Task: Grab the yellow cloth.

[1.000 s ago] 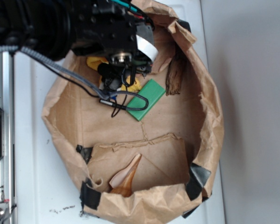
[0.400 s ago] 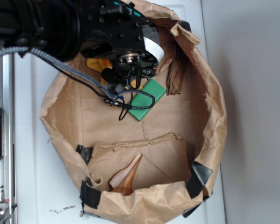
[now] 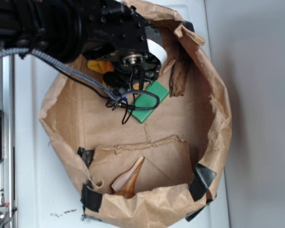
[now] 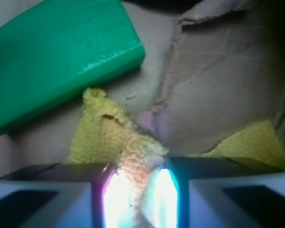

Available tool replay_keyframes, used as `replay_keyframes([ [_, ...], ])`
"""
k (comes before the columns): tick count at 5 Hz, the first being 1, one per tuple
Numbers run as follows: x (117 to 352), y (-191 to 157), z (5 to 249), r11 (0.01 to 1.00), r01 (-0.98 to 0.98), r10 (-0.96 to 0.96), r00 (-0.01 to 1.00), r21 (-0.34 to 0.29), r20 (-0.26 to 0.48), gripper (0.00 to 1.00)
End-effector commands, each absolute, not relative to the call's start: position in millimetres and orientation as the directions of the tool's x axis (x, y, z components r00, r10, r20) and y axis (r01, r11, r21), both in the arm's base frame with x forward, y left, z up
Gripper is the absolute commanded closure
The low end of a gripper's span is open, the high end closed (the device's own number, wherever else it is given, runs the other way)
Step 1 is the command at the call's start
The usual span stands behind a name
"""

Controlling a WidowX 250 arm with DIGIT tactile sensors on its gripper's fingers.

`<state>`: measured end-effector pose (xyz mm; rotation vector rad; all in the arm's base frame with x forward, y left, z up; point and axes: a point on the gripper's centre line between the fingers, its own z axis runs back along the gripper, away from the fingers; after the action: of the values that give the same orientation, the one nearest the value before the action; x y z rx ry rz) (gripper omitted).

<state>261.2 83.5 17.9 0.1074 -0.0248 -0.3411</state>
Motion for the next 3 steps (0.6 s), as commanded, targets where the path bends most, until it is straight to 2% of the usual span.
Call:
replay_keyframes([
  [1, 276, 104, 60, 0.96, 0.268, -0.275, 0.957, 0.081, 0.095, 1.0],
  [3, 268, 101, 109, 0.965, 0.26, -0.254, 0.958, -0.035, 0.131, 1.0],
])
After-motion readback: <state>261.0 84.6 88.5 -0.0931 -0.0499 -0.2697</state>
